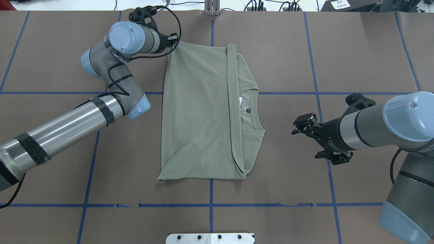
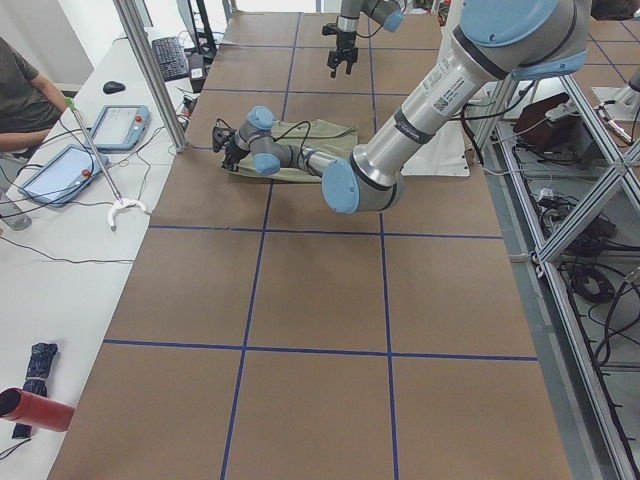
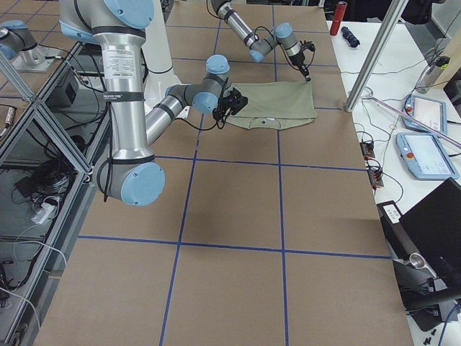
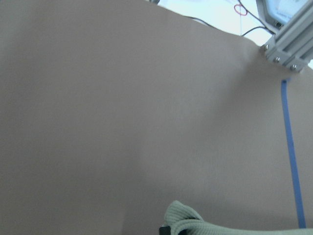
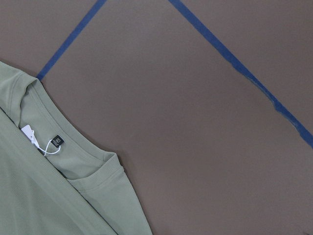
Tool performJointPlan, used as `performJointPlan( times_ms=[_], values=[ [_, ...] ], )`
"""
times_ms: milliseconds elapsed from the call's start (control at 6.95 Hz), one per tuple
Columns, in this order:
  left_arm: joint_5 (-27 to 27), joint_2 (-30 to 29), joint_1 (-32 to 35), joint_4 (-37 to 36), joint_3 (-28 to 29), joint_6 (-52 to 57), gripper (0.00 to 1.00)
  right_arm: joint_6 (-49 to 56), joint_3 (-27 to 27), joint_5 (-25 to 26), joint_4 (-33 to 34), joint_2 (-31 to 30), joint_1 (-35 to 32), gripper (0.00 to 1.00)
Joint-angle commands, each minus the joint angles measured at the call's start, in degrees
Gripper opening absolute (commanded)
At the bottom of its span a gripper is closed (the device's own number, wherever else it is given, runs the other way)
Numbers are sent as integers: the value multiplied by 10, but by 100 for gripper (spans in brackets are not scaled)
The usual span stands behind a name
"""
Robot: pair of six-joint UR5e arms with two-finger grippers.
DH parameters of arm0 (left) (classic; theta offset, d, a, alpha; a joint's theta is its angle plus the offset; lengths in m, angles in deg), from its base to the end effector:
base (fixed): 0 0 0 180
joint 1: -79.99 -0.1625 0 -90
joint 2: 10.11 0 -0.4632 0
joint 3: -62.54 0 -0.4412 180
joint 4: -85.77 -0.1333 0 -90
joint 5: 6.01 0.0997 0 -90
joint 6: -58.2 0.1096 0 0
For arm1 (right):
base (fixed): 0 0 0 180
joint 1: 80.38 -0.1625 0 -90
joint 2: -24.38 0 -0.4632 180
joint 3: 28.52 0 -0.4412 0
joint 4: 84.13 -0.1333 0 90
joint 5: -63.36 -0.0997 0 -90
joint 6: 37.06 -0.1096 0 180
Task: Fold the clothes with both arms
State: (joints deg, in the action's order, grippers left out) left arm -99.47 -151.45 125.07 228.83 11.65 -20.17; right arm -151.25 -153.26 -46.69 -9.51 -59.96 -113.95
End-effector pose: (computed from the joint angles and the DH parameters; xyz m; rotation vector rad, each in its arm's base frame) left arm 0.5698 -0.7508 0.3136 0.4993 1.0396 -0.4842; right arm -0.3827 -0.3689 0.3130 -0.2480 -1.0112 0.7483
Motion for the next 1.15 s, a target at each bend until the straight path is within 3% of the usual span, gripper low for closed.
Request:
performJointPlan(
  times_ms=[0, 144, 432, 720, 1007],
  values=[
    [-27, 63, 5, 5, -105, 3, 46, 6, 19, 25, 1, 27, 10, 100],
    [-68, 133, 6, 6, -186, 4, 47, 62, 61, 18, 9, 66, 14, 100],
    [-88, 186, 11, -1, -263, 3, 47, 203, 139, 17, 145, 205, 47, 100],
    [-88, 214, 11, 1, -278, 4, 47, 349, 211, 17, 163, 266, 74, 100],
    [-88, 225, 11, 6, -278, 4, 47, 463, 249, 18, 211, 302, 96, 100]
  ],
)
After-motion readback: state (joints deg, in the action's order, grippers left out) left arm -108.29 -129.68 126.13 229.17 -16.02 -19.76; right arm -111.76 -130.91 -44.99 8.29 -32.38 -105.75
